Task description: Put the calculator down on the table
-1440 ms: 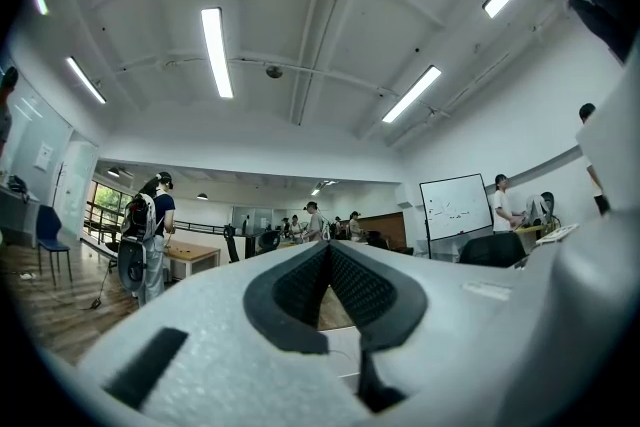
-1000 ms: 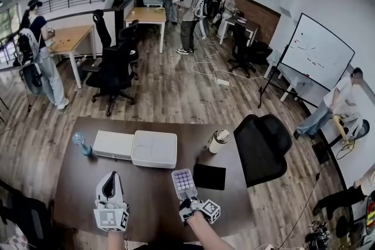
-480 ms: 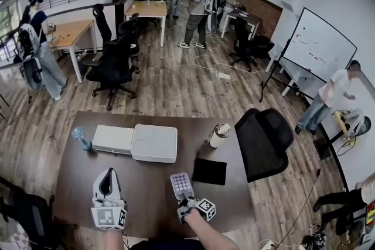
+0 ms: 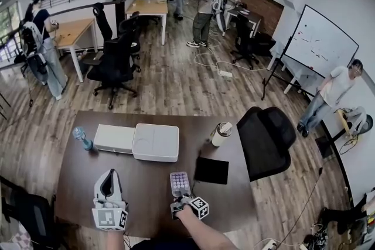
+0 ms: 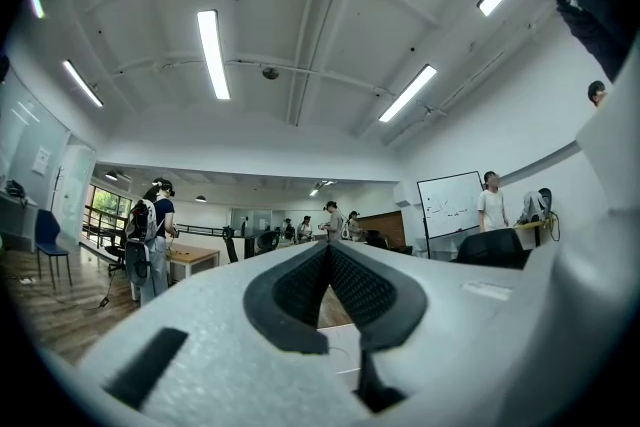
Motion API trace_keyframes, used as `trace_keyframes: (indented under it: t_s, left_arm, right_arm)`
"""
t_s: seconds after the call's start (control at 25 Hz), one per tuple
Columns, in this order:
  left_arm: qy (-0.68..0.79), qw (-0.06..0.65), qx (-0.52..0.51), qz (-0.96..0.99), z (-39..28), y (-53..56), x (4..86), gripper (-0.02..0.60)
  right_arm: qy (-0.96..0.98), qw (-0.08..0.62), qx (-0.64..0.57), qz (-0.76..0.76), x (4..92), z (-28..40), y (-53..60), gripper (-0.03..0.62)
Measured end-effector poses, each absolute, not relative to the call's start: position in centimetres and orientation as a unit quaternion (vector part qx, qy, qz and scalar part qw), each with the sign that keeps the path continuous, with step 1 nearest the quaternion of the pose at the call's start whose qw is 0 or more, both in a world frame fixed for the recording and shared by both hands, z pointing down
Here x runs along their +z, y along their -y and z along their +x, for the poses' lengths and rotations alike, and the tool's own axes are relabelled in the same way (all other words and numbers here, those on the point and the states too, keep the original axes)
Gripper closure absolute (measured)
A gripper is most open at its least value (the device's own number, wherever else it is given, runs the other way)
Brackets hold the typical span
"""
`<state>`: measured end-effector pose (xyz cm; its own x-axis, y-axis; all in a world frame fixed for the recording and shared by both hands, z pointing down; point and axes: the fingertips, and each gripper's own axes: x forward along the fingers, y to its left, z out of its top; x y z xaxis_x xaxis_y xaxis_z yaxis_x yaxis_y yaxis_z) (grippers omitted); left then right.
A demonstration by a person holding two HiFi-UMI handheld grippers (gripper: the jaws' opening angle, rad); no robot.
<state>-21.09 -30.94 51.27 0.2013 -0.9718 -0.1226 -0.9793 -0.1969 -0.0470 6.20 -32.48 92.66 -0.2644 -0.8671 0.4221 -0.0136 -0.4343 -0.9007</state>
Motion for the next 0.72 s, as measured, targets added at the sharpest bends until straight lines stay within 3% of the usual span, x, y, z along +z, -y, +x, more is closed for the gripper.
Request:
trace_keyframes:
  t_s: [0.44,0.64,0.72]
  left_arm:
    - [-0.633,0.048,0.03,-0.772,-21.4,31.1,51.7,0.584]
    - [-0.63,0.039,0.026,-0.775,-21.2,31.2,52.1,0.584]
    - [-0.63,0.032,0.03,-0.775,-21.2,31.3,52.4,0.584]
  right_arm:
    - [-0.375,0.346,-0.686,-0.518,93.6,5.0,32.3,0.457]
    - [-0.354,0.368,-0.698,-0.501,93.1,4.7,31.6,0.322]
    - [-0.34,0.364,-0.705,-0.505,93.1,4.4,30.9,0.316]
